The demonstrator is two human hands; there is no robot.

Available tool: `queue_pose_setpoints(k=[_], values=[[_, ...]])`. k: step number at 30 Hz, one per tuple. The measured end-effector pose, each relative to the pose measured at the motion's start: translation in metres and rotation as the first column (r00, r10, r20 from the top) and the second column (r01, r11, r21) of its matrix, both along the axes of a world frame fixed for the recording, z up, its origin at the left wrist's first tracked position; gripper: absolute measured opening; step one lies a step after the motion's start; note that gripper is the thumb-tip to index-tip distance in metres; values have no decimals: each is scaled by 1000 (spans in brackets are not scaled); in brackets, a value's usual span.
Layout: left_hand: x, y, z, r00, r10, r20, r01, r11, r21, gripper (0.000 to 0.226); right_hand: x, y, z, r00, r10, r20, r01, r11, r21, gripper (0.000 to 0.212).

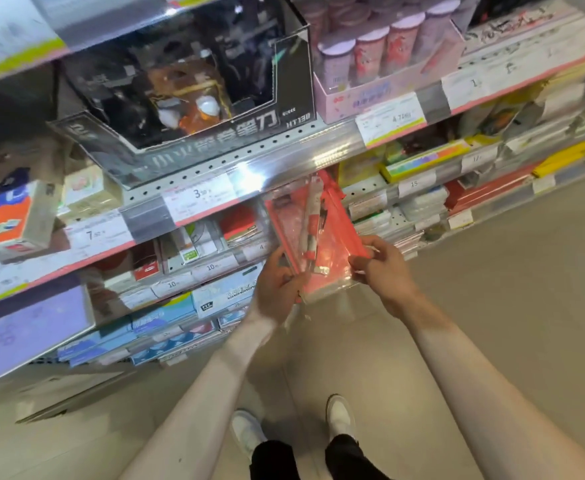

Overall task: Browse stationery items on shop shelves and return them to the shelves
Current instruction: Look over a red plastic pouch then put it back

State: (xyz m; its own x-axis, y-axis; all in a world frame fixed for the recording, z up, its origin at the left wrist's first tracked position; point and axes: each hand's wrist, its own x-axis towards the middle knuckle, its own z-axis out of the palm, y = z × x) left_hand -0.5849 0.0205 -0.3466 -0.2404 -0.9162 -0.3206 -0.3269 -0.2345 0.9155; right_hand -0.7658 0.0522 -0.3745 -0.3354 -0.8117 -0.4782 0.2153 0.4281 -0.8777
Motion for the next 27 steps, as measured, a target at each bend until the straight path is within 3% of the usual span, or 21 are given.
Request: queue_pose_setpoints(k=[2,6,10,14,20,27], values=[[-1,-12,-8,1000,-2,17,4,996,-89,39,2,-23,-3,1000,-12,-26,12,1000,-18,26],[-7,-40,-14,994,80,-74,-89,986,-137,57,6,-58,-9,996,-35,-80,31,999,-45,23],[-18,-67,-23,982,168,-89,-185,953,-239,57,3,-92,-13,982,-47,-182,32,996,-86,37],[-20,-82,-39,986,166,-16,-162,932,-324,52,-1,-101,-17,946,3,-323,-37,994,-100,44],[-4,-73,-59,977,71,200,25,897,-441,54,3,-82,-28,880,70,-470,-119,990,-75,28],[-12,-90,-54,948,193,252,-46,869,-494,38,8,-96,-27,756,58,-652,-149,985,-85,31]])
